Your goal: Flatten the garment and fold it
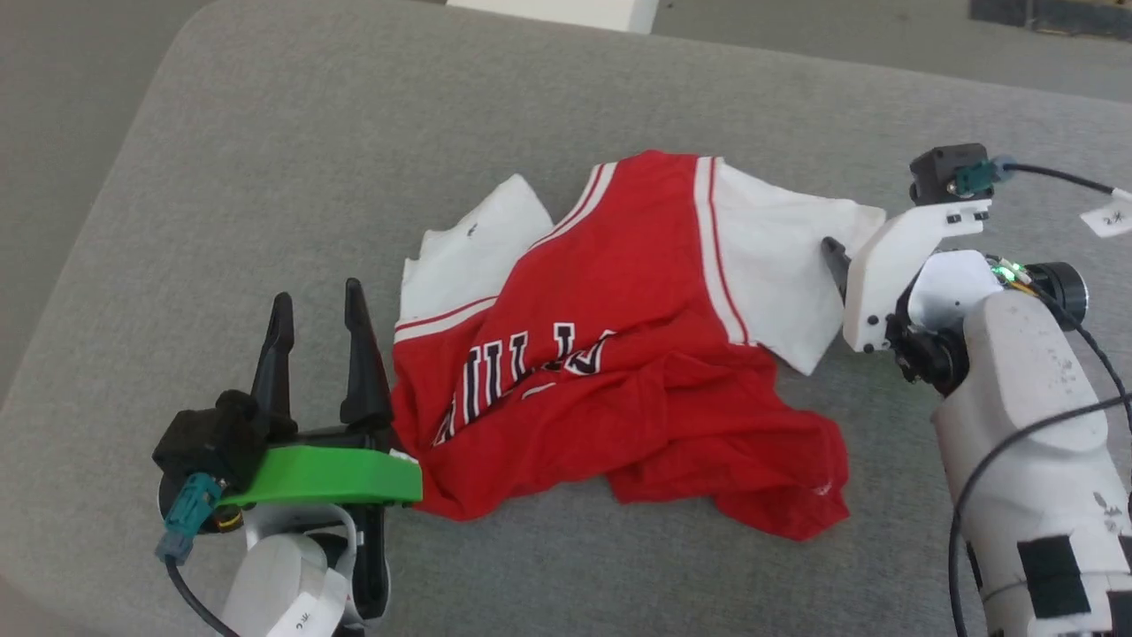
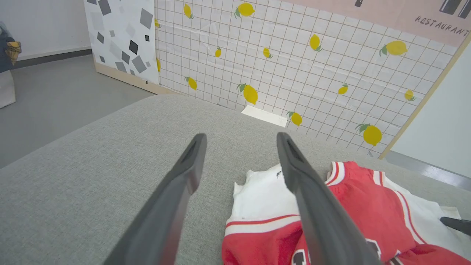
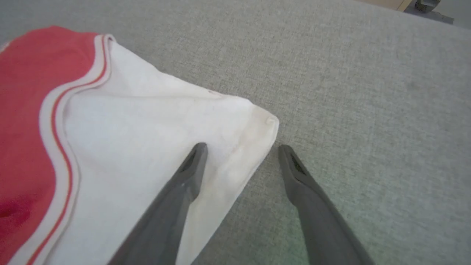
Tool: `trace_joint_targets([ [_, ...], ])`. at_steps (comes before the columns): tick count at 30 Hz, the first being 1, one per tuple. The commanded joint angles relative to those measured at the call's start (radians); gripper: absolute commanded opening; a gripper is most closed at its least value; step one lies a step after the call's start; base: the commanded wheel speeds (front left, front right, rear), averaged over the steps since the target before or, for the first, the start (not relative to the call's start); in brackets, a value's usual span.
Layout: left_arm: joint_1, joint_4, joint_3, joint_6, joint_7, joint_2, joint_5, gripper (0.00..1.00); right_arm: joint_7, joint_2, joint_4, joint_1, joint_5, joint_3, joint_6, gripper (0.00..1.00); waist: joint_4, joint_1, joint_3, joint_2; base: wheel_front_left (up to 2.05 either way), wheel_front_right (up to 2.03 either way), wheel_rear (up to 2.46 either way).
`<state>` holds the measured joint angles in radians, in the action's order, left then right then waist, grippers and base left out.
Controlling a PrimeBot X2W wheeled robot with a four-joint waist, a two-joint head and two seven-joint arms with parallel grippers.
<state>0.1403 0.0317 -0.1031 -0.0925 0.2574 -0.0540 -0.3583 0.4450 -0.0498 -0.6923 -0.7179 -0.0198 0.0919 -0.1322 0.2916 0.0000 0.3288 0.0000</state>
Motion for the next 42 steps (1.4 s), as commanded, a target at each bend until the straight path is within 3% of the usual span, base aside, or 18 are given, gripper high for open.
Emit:
trace_joint_targets([
  [1, 0.011, -0.001, -0.003, -0.005, 0.004, 0.004, -0.008, 1.0, 0.025, 0.0, -0.022, -0.022, 0.014, 0.007, 0.002, 1.0, 0.021, 0.0, 0.015, 0.0, 0.0, 0.0, 0.0],
  [5, 0.003, -0.009, -0.006, -0.01, 0.004, 0.004, -0.008, 1.0, 0.107, 0.0, -0.076, -0.039, 0.021, 0.018, 0.002, 1.0, 0.022, 0.0, 0.004, 0.0, 0.0, 0.0, 0.0],
  [7, -0.002, -0.012, -0.005, -0.01, 0.004, 0.004, -0.005, 1.0, 0.131, 0.0, -0.091, -0.045, 0.014, 0.013, 0.002, 0.45, 0.018, 0.0, 0.0, 0.0, 0.0, 0.0, 0.0],
  [9, -0.004, -0.018, -0.005, -0.007, 0.004, 0.004, 0.001, 1.0, 0.139, 0.0, -0.1, -0.049, 0.003, -0.005, 0.002, 0.0, 0.013, 0.0, -0.005, 0.0, 0.0, 0.0, 0.0],
  [12, -0.006, -0.026, 0.002, -0.006, 0.004, 0.004, 0.009, 1.0, 0.094, 0.0, -0.089, -0.048, -0.021, -0.017, 0.002, 0.0, -0.001, 0.0, -0.016, 0.0, 0.0, 0.0, 0.0],
  [16, -0.012, -0.045, 0.01, 0.002, 0.004, 0.004, 0.026, 1.0, -0.054, 0.0, -0.041, -0.017, -0.074, -0.018, 0.002, 0.0, -0.029, 0.0, -0.048, 0.0, 0.0, 0.0, 0.0],
  [23, -0.049, -0.084, 0.048, 0.02, 0.004, 0.004, 0.058, 1.0, -0.229, 0.0, 0.132, 0.178, -0.235, 0.015, 0.002, 0.0, -0.101, 0.0, -0.141, 0.0, 0.0, 0.0, 0.0],
  [33, -0.01, -0.188, 0.075, 0.058, 0.004, 0.004, 0.102, 1.0, -0.122, 0.0, 0.566, 0.568, -0.233, 0.113, 0.002, 0.0, -0.219, 0.0, -0.185, 0.0, 0.0, 0.0, 0.0],
  [38, 0.048, -0.266, 0.056, 0.066, -0.011, 0.003, 0.101, 1.0, -0.054, 0.0, 0.672, 0.669, -0.231, 0.158, 0.002, 0.0, -0.263, 0.0, -0.174, 0.0, 0.0, 0.0, 0.0],
  [42, 0.16, -0.334, 0.039, 0.065, -0.091, -0.015, 0.113, 1.0, -0.036, 0.0, 0.708, 0.696, -0.259, 0.153, 0.002, 0.0, -0.29, 0.0, -0.156, 0.0, 0.0, 0.0, 0.0],
])
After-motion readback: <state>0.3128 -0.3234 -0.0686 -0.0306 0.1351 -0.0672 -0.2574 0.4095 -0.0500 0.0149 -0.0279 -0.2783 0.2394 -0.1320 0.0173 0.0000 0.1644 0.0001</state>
